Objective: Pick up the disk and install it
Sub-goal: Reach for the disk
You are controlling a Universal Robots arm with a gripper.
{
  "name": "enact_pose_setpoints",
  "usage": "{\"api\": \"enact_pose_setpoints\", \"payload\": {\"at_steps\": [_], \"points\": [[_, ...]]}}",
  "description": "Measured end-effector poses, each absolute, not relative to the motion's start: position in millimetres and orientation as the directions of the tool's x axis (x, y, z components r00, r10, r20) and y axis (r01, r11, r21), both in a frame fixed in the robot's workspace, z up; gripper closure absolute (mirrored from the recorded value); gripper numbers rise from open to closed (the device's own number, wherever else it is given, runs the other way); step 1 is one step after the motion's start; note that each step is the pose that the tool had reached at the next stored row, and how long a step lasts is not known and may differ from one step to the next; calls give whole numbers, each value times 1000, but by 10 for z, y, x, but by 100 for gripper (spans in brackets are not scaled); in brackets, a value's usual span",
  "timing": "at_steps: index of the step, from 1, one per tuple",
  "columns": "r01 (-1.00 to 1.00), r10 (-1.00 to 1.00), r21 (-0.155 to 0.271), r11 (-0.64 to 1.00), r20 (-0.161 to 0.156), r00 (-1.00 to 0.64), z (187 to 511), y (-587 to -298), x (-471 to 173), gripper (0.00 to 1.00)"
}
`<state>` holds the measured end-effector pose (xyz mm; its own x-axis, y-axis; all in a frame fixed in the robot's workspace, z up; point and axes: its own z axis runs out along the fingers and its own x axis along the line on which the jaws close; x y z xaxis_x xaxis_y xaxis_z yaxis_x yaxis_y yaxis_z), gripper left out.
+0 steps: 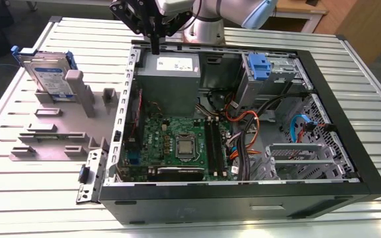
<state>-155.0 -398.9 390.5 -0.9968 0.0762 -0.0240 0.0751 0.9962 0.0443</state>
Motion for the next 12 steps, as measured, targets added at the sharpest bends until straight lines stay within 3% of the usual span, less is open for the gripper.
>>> {"api": "enact_pose_setpoints", "payload": {"at_steps": [12], "points": [[75,76,44,996,-24,-997,3905,-3990,-1569,89]]}}
